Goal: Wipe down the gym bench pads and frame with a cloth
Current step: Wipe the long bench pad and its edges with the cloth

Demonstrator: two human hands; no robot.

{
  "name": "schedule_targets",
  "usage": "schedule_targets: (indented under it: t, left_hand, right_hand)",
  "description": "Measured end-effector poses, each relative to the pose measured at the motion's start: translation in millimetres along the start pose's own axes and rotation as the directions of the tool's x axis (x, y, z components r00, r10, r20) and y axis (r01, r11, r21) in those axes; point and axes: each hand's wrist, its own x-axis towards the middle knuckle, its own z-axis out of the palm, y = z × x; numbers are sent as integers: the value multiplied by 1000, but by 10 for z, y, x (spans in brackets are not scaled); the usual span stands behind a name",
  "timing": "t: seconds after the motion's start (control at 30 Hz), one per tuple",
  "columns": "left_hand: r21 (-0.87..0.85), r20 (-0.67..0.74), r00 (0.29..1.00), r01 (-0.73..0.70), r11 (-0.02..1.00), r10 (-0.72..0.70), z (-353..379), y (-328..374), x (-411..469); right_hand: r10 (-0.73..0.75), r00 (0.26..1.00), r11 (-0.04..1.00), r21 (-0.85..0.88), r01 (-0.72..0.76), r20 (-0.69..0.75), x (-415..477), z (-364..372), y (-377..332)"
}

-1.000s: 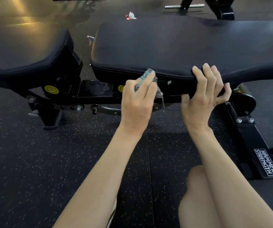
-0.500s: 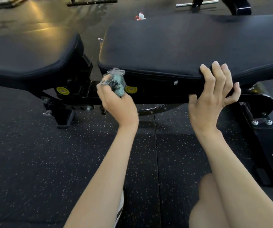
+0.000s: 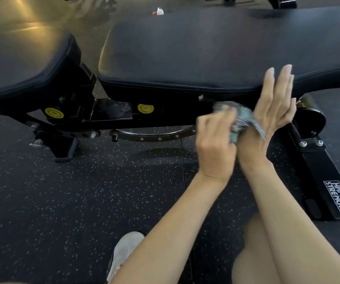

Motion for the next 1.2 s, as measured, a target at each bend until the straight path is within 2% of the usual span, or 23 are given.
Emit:
schedule_targets:
  t: [0.07,0.1,0.2,0.3,0.43,0.67,0.73,0.77,0.8,0.83,0.93,1.03,1.1,1.2]
  left_hand:
    - [-36,102,994,-43,998,46,38,72,-17]
    - [-46,93,994,-52,998,56,21,62,3]
    - [-7,-128,991,-45,999,43,-139,-75,131]
    - [29,-343,937,84,996,-69,-280,-257,266]
    - [96,-351,930,152,984,-109,-240,-276,322]
    - [74,-186,982,-2,997,16,-95,-108,190]
    - [27,19,986,-163,986,163,-21,-64,128]
    - [-9,126,960,-251,968,250,15,-21,105]
    - [-22,177,935,-307,951,306,37,16,100]
    - [-16,162,931,-329,944,327,41,33,121]
    - [51,-73,950,-302,952,305,-96,-113,270]
    - [105,-241,956,-143,984,165,-332,-368,368]
    - [123,-282,953,-80,989,112,-357,-453,395]
    - [129,-295,947,-95,987,130,-246,-380,385]
  right_hand:
    - [76,997,996,54,-75,-15,40,-47,99]
    - [122,991,992,30,-121,-49,56,-75,131]
    - [148,989,989,-2,-148,-28,84,-123,171]
    - [153,988,986,61,-154,7,89,-128,187]
    - [148,988,987,74,-145,-32,83,-94,136]
    - [125,992,992,-16,-126,-26,76,-69,191]
    - [119,991,993,5,-119,-59,85,-81,179]
    - [110,992,994,23,-109,-66,94,-88,166]
    - [95,993,995,40,-92,-71,95,-88,169]
    - [83,993,996,41,-80,-86,90,-83,171]
    - [102,986,994,-16,-105,-131,74,-24,191]
    - [135,988,990,-33,-138,-76,69,-9,190]
    - [135,988,990,-31,-138,-80,70,-31,171]
    - [113,991,992,-40,-116,-77,83,-30,184]
